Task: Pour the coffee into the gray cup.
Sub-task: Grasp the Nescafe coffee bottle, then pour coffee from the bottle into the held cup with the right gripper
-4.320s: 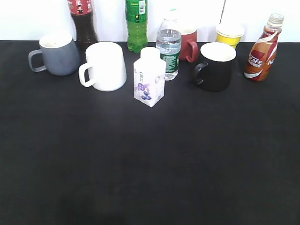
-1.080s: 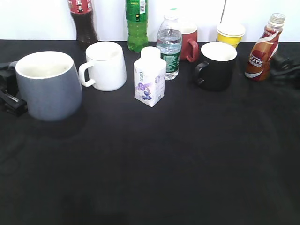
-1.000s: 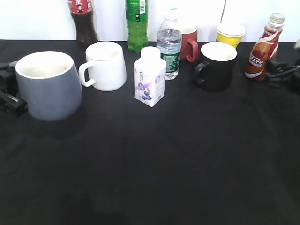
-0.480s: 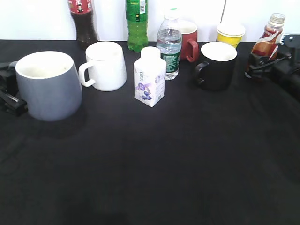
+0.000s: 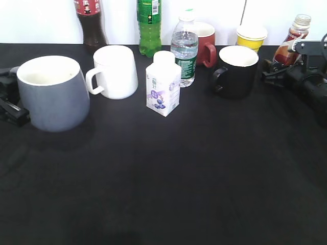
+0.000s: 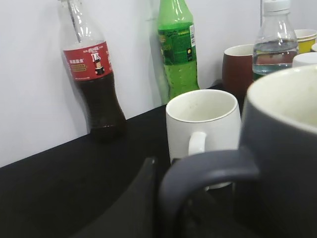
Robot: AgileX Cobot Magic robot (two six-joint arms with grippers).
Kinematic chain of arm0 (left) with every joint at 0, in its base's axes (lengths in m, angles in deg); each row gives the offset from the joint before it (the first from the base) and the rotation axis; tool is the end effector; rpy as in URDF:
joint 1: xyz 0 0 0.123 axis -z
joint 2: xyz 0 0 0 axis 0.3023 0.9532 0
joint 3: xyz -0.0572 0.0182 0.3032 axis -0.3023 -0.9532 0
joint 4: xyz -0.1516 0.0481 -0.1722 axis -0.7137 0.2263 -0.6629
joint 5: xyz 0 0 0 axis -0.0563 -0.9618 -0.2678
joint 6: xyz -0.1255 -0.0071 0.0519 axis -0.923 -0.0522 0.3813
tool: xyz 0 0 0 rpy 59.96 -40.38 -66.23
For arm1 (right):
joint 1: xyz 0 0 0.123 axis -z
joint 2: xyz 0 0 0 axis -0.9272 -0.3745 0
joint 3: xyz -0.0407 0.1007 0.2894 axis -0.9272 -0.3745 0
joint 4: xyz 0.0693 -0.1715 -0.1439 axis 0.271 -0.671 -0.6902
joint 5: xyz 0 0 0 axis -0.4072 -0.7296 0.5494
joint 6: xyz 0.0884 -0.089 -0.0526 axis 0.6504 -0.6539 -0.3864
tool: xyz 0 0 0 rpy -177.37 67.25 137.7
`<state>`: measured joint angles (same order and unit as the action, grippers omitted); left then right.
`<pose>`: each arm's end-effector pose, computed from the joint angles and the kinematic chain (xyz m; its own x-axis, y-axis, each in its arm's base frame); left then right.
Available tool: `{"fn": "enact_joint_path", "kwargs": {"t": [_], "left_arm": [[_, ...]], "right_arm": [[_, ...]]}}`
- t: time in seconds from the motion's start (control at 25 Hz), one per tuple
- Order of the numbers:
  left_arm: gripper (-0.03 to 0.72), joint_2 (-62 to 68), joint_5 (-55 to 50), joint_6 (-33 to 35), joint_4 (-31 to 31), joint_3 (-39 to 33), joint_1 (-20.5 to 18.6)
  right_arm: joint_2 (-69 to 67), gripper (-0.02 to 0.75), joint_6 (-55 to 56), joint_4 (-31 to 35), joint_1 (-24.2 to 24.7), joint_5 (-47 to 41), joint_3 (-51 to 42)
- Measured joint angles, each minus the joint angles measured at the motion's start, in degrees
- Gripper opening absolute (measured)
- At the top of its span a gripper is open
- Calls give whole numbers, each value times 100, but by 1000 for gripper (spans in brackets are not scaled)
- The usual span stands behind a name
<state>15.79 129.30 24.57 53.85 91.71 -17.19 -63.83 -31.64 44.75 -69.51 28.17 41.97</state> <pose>0.2714 -0.0673 0.2259 0.0316 0.1898 -0.9813 0.4914 0.8520 0.1806 0.4635 0.0213 0.1237 -0.1629 0.0172 -0.9865 -0.0893 0.9955 0.0322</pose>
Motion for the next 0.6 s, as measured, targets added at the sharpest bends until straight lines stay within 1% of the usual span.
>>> {"fn": "enact_joint_path", "kwargs": {"t": [0.04, 0.2, 0.28, 0.4, 0.48, 0.52, 0.56, 0.6], "left_arm": [[42, 0, 0, 0, 0, 0, 0], [42, 0, 0, 0, 0, 0, 0], [42, 0, 0, 0, 0, 0, 0], [42, 0, 5, 0, 109, 0, 0], [42, 0, 9, -53, 341, 0, 0], [42, 0, 19, -97, 363, 0, 0], [42, 0, 71, -240, 495, 0, 0], [42, 0, 101, -260, 547, 0, 0]], "right_arm": [[-4, 529, 0, 0, 0, 31, 0], [-29, 528, 0, 0, 0, 158, -26], [233, 528, 0, 5, 0, 136, -311], [1147, 528, 0, -57, 0, 157, -899], [1838, 528, 106, -449, 0, 156, -1392], [2170, 528, 186, -671, -33, 151, -1566], [2467, 528, 222, -745, -140, 103, -1699], [2753, 528, 243, -809, -353, -55, -1742]]}}
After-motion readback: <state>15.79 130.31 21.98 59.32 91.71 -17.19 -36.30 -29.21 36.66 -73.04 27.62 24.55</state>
